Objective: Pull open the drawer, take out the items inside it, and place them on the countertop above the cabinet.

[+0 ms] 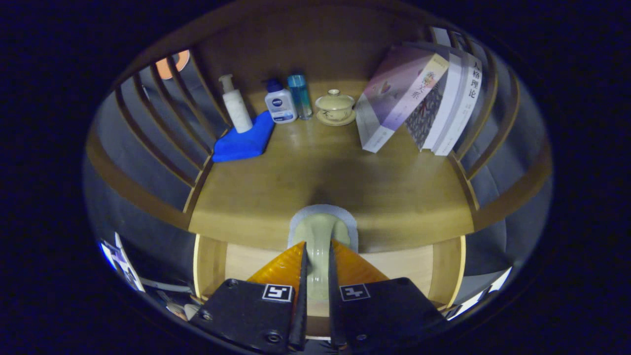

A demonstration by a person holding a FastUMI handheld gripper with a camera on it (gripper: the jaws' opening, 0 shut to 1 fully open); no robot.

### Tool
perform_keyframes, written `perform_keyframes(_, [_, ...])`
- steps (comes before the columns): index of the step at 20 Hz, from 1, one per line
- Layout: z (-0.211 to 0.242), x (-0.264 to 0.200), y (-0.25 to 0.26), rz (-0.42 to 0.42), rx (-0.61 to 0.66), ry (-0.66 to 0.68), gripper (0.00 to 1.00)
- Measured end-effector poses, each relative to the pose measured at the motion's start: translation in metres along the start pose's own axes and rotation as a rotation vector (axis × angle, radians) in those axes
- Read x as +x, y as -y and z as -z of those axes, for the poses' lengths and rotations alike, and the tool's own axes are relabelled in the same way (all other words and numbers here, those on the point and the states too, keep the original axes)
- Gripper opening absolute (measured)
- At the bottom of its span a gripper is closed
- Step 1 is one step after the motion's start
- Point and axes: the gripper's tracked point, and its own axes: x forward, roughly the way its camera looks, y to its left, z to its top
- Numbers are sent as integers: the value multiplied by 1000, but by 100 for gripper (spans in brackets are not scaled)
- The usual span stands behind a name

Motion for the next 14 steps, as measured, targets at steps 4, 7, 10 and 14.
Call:
perform_keyframes(4, [-31, 23, 0, 13, 2, -8, 22])
perform_keyframes(7, [-46, 38, 3, 26, 6, -18, 22])
perform_keyframes(10, [-50, 53, 7, 25, 20, -17, 22])
perform_keyframes(14, [-56, 56, 7, 8, 37, 20, 22])
